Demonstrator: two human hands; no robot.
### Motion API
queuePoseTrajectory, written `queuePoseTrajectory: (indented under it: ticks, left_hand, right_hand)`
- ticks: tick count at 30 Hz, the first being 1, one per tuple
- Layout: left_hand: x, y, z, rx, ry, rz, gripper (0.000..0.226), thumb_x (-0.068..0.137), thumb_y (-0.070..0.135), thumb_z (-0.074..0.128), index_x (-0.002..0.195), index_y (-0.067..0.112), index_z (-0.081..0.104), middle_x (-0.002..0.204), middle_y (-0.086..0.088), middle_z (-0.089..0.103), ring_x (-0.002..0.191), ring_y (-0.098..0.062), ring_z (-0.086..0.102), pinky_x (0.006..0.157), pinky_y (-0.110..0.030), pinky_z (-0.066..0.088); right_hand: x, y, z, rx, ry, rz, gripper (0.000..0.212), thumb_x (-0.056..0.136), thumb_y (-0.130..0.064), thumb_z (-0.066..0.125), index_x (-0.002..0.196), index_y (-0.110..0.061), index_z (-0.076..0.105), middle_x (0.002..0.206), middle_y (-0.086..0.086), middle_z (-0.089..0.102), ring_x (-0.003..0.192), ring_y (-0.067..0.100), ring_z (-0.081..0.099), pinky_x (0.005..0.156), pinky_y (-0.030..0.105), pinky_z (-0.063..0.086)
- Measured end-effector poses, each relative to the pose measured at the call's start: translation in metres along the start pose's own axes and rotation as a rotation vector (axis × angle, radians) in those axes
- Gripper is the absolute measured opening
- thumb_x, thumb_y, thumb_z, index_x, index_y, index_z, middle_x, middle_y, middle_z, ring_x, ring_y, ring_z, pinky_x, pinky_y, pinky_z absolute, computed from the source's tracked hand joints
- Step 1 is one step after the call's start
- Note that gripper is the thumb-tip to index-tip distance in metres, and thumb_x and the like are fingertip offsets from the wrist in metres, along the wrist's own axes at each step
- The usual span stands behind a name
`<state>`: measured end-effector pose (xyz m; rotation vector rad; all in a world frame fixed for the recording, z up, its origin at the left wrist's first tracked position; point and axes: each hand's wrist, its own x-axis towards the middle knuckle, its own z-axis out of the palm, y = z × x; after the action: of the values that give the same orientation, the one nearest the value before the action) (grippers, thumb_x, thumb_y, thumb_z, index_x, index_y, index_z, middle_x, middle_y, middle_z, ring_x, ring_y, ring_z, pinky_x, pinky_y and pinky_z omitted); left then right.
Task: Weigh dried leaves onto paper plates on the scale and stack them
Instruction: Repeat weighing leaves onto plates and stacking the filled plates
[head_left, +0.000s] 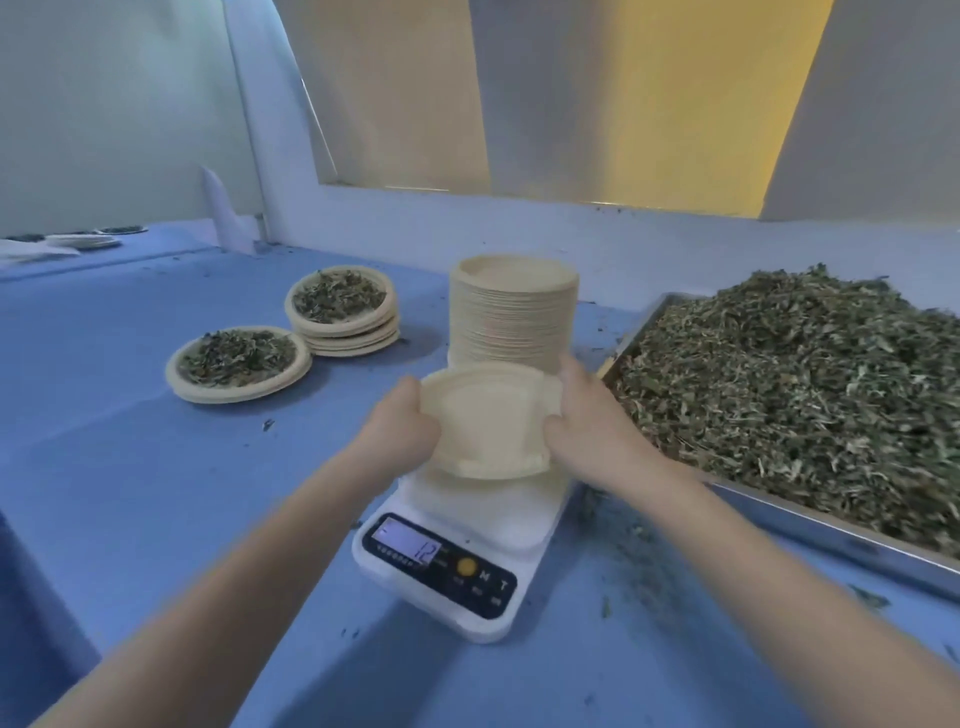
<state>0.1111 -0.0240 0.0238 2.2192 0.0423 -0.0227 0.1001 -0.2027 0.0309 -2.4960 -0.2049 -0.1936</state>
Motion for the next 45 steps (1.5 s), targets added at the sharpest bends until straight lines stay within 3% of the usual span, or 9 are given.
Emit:
queuePoseTrajectory:
  ticks: [3, 6, 11, 16, 25, 36, 38, 43, 45]
  left_hand:
    - [-0.005, -0.019, 0.01, -0.003, 0.003, -0.047, 0.025, 0.088, 0.002, 0.041, 0.098, 0.023, 0.035, 0.089, 0.003, 0.042, 0.092, -0.022, 0.043, 0.072, -0.032, 0.038]
    - [-0.005, -0.025, 0.012, 0.004, 0.02, -0.06, 0.021, 0.088, 0.007, 0.045, 0.1, 0.022, 0.039, 0.104, -0.002, 0.044, 0.096, -0.023, 0.045, 0.081, -0.033, 0.04]
    - [0.002, -0.025, 0.004, -0.103, 0.075, -0.05, 0.057, 0.092, 0.021, 0.048, 0.146, 0.014, 0.029, 0.14, -0.005, 0.041, 0.109, -0.018, 0.042, 0.084, -0.029, 0.033]
    - [0.007, -0.027, 0.003, -0.139, 0.141, -0.022, 0.051, 0.093, 0.025, 0.048, 0.142, 0.016, 0.036, 0.146, -0.002, 0.038, 0.129, -0.022, 0.039, 0.101, -0.036, 0.037]
    - [0.011, -0.038, 0.001, -0.201, 0.234, -0.027, 0.045, 0.091, 0.023, 0.053, 0.135, 0.015, 0.047, 0.136, -0.002, 0.05, 0.124, -0.021, 0.046, 0.104, -0.04, 0.038]
    - [0.007, -0.008, -0.007, 0.019, 0.278, 0.148, 0.043, 0.089, 0.024, 0.051, 0.133, 0.022, 0.049, 0.137, 0.005, 0.049, 0.117, -0.013, 0.048, 0.086, -0.025, 0.031]
    - [0.006, 0.015, 0.0, 0.094, 0.224, 0.236, 0.037, 0.088, 0.023, 0.051, 0.125, 0.023, 0.056, 0.13, 0.004, 0.055, 0.1, -0.012, 0.054, 0.078, -0.022, 0.034]
    - [0.004, 0.073, 0.04, 0.214, 0.053, 0.409, 0.038, 0.085, 0.017, 0.055, 0.122, 0.02, 0.06, 0.122, -0.004, 0.06, 0.11, -0.019, 0.054, 0.074, -0.018, 0.033]
    - [0.004, 0.092, 0.063, 0.29, -0.05, 0.467, 0.039, 0.085, 0.017, 0.055, 0.123, 0.017, 0.059, 0.125, -0.006, 0.059, 0.117, -0.021, 0.051, 0.084, -0.023, 0.036]
  right_hand:
    - [-0.009, 0.01, 0.014, -0.084, -0.051, 0.048, 0.069, 0.085, -0.008, 0.045, 0.147, -0.011, 0.015, 0.138, 0.017, 0.04, 0.131, 0.034, 0.034, 0.106, 0.046, 0.031]
    - [-0.012, 0.014, 0.017, -0.131, -0.075, 0.05, 0.071, 0.089, -0.014, 0.046, 0.15, -0.011, 0.009, 0.15, 0.013, 0.028, 0.14, 0.029, 0.021, 0.113, 0.044, 0.023]
    - [-0.005, 0.014, 0.015, -0.073, -0.033, 0.038, 0.064, 0.092, -0.02, 0.044, 0.15, -0.014, 0.016, 0.154, 0.007, 0.024, 0.141, 0.026, 0.02, 0.112, 0.046, 0.025]
    - [0.003, 0.008, 0.017, -0.076, 0.014, -0.006, 0.059, 0.093, -0.023, 0.046, 0.147, -0.017, 0.024, 0.153, 0.004, 0.028, 0.141, 0.025, 0.022, 0.112, 0.046, 0.025]
    - [0.012, 0.006, 0.021, -0.147, 0.016, -0.051, 0.053, 0.091, -0.025, 0.05, 0.141, -0.018, 0.037, 0.145, 0.005, 0.038, 0.138, 0.027, 0.025, 0.111, 0.045, 0.026]
    - [0.014, 0.01, 0.01, -0.147, 0.013, -0.087, 0.047, 0.091, -0.027, 0.049, 0.137, -0.024, 0.043, 0.144, 0.002, 0.04, 0.138, 0.026, 0.024, 0.111, 0.046, 0.025]
    - [0.016, 0.013, 0.001, -0.14, 0.031, -0.105, 0.047, 0.091, -0.028, 0.05, 0.137, -0.024, 0.043, 0.143, 0.002, 0.041, 0.137, 0.025, 0.026, 0.111, 0.045, 0.026]
    - [0.013, 0.029, -0.031, -0.129, 0.067, -0.146, 0.043, 0.086, -0.024, 0.056, 0.129, -0.023, 0.053, 0.116, -0.004, 0.06, 0.103, 0.013, 0.053, 0.08, 0.015, 0.034]
    - [0.009, 0.044, -0.049, -0.175, 0.081, -0.085, 0.041, 0.084, -0.026, 0.058, 0.125, -0.027, 0.056, 0.105, -0.005, 0.063, 0.087, 0.01, 0.054, 0.074, 0.018, 0.038]
